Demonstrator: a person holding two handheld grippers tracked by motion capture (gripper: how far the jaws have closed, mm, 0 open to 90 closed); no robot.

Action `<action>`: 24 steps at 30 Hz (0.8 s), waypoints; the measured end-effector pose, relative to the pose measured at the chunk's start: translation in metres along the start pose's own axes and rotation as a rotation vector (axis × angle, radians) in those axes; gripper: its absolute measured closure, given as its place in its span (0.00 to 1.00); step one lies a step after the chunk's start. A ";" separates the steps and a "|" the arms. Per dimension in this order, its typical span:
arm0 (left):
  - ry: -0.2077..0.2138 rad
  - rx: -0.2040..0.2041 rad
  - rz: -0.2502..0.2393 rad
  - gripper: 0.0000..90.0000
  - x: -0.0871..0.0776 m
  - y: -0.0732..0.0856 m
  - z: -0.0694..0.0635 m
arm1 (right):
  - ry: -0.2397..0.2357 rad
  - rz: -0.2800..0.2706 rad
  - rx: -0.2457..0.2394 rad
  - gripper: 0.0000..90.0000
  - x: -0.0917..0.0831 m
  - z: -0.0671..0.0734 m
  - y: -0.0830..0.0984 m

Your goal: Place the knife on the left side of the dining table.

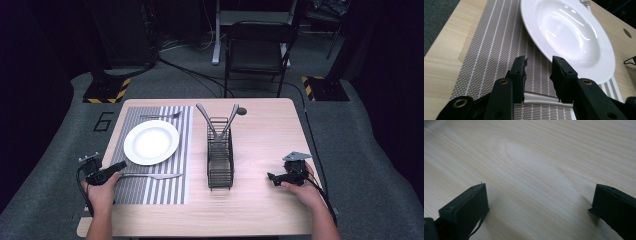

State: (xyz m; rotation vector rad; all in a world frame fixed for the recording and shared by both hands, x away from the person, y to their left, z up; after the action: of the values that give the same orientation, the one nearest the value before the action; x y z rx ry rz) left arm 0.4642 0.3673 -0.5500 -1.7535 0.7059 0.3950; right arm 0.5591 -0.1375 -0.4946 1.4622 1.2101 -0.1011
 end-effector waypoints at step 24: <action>0.103 0.274 0.003 0.69 -0.002 -0.005 -0.069 | 0.004 0.000 0.001 0.00 0.000 0.000 0.000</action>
State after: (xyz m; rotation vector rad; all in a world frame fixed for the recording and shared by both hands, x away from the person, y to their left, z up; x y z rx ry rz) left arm 0.4594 0.3031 -0.5247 -1.5209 0.7972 0.2003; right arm 0.5590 -0.1374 -0.4945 1.4638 1.2135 -0.0988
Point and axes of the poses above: each handheld gripper's, and its own axes: x roughly forward along the jaws, y roughly out of its underside, z roughly to its left, the point moved 10 cm from there along x, roughly forward along the jaws, and after that the axes turned 12 degrees about x, right-handed, at the moved point
